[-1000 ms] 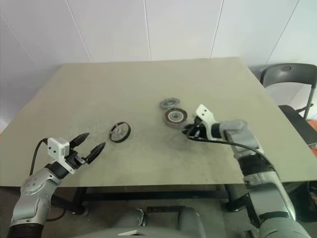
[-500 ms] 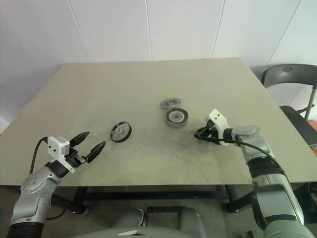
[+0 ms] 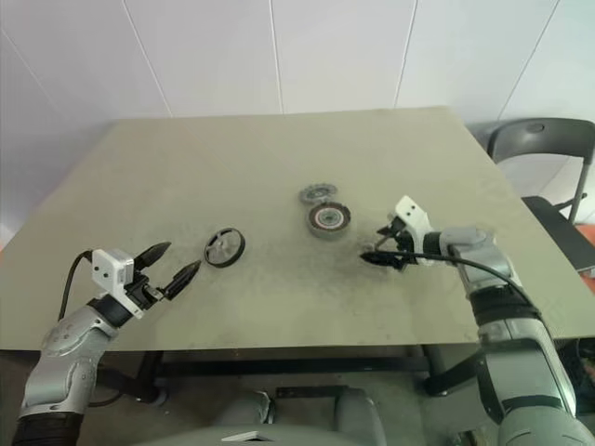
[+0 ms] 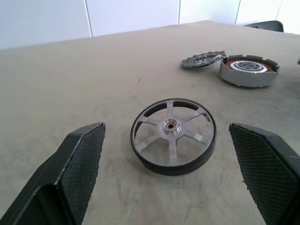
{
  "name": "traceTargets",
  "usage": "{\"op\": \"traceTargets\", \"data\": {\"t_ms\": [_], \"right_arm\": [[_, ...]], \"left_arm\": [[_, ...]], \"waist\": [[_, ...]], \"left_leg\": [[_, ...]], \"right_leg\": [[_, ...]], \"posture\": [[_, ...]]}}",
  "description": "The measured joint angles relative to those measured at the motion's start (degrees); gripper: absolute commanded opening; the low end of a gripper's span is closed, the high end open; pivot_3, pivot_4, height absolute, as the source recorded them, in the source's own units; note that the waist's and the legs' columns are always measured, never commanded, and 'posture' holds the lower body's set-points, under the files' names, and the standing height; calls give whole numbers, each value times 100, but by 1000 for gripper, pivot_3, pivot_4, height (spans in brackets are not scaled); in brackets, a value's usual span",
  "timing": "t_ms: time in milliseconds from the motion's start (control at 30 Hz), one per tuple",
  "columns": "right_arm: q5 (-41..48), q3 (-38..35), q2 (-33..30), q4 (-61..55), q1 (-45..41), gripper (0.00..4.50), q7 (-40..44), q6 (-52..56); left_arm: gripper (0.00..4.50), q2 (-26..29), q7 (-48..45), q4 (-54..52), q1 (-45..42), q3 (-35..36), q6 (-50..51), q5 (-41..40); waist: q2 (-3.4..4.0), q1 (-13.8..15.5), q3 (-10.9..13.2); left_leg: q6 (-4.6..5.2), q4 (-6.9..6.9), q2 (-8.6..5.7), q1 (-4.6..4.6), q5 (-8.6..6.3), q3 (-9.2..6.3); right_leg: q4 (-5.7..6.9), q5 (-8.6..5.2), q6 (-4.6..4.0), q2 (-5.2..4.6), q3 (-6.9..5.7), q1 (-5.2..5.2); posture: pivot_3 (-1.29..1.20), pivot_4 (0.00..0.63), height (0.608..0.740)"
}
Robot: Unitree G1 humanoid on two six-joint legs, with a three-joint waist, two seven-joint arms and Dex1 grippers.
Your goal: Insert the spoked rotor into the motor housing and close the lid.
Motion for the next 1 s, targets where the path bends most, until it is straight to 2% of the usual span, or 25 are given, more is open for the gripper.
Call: {"op": "traceTargets", "data": {"t_ms": [100, 233, 367, 500, 733, 1000], "right_arm": [[-275, 356, 120, 5, -610, 4462, 103, 125], [-561, 886, 629, 225, -1430, 4462, 226, 497], [-1203, 1642, 1131, 965, -2491, 4462, 258, 898], [-1590, 2036, 1505, 1869, -3197, 4462, 506, 969], [-2122, 2364, 1713, 2912, -3427, 4462, 726, 721], [-2272, 2333, 1868, 3093, -3409, 4462, 563, 343]], "left_arm": [[4500, 0, 47, -76, -4, -9, 64, 0], [4500, -11, 103, -114, -15, -60, 77, 1], [4500, -28, 140, -156, 45, -92, 71, 1], [4500, -33, 181, -162, 109, -88, 60, 1], [4500, -62, 262, -198, 207, -88, 28, 0], [4500, -68, 266, -211, 228, -88, 5, 1]], "waist": [[0, -14, 0], [0, -1, 0], [2, 0, 1], [2, 18, 0], [4, -23, 1], [6, -114, 1]], "left_leg": [[0, -3, 2, 0, 0, 1], [0, -7, 3, -3, 0, -1], [0, -13, 2, -5, 0, -1], [0, -17, 0, -5, 0, -4], [-1, -23, 1, -3, 1, -4], [-1, -26, 4, -3, 1, -5]], "right_leg": [[2, 0, 0, 0, 0, -3], [2, 3, -2, 1, 0, -9], [8, 20, -16, 1, 2, -18], [7, 26, -6, 2, 1, -18], [12, 27, -4, 4, 2, -25], [17, 29, -2, 7, 2, -29]], "posture": [[0, 0, 740], [0, 0, 740], [0, 0, 740], [0, 0, 740], [0, 0, 740], [0, 0, 740]]}}
